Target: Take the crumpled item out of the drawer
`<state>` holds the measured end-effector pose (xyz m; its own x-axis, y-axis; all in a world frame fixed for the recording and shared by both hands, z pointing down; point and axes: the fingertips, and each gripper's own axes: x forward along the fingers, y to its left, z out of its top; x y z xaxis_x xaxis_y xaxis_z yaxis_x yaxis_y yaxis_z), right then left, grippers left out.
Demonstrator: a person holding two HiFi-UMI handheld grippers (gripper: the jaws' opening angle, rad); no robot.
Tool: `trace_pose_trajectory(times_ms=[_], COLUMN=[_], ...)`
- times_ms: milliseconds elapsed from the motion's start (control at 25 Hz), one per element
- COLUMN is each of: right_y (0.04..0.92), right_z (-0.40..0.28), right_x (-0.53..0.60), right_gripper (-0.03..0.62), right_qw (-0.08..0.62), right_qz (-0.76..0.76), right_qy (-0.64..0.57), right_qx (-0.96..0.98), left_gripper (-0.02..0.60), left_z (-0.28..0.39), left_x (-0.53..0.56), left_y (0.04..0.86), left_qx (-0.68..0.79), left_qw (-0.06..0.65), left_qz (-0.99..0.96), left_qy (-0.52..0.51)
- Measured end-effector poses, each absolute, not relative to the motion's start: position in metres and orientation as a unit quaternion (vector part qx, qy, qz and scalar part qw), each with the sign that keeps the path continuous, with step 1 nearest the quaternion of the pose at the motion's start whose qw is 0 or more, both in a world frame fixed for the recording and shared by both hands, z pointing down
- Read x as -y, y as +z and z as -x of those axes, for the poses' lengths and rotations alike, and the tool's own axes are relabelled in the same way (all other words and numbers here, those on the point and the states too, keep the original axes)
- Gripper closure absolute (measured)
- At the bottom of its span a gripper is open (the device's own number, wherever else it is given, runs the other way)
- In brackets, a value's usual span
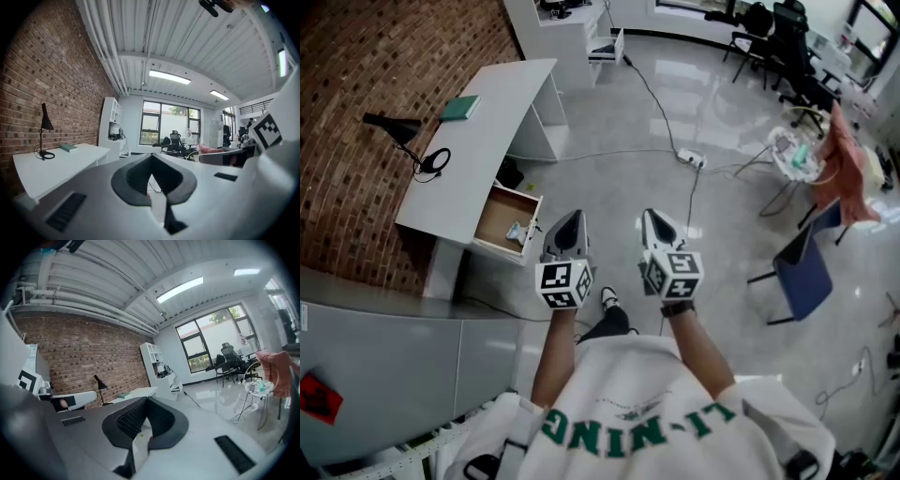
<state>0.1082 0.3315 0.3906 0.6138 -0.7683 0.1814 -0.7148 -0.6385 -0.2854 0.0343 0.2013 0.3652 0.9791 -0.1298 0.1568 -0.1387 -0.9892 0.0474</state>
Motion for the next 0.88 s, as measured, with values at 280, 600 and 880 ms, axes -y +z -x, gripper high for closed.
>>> trace_pose_trajectory(times_ms=[280,600,880], right_y=[0.397,0.391,0.411], right_z=[-0.145,-0.173,-0.136], right_x=[-0.274,-0.149,-0.056], right_gripper=[0.589,0.588,0.588], right_qw=[0.075,0.052,0.016], right_qz=[0.881,0.843,0.775], right_qy=[-0.136,-0.130,-0.161], right_qx=[-0.446,-0.519,-0.611], left_gripper=[0.581,0.581,0.581], left_z=[-0.078,-0.096,-0.041], left_x=[-0.149,-0.042,0.028], left_y=[0.381,0.379,0.393], left_qx=[0.083,0.147,0.247], left_qw=[0.040,0.051,0.079], left_qz=[-0.993,-0.986,-0.964], left_qy=[0.070,0.052,0.054])
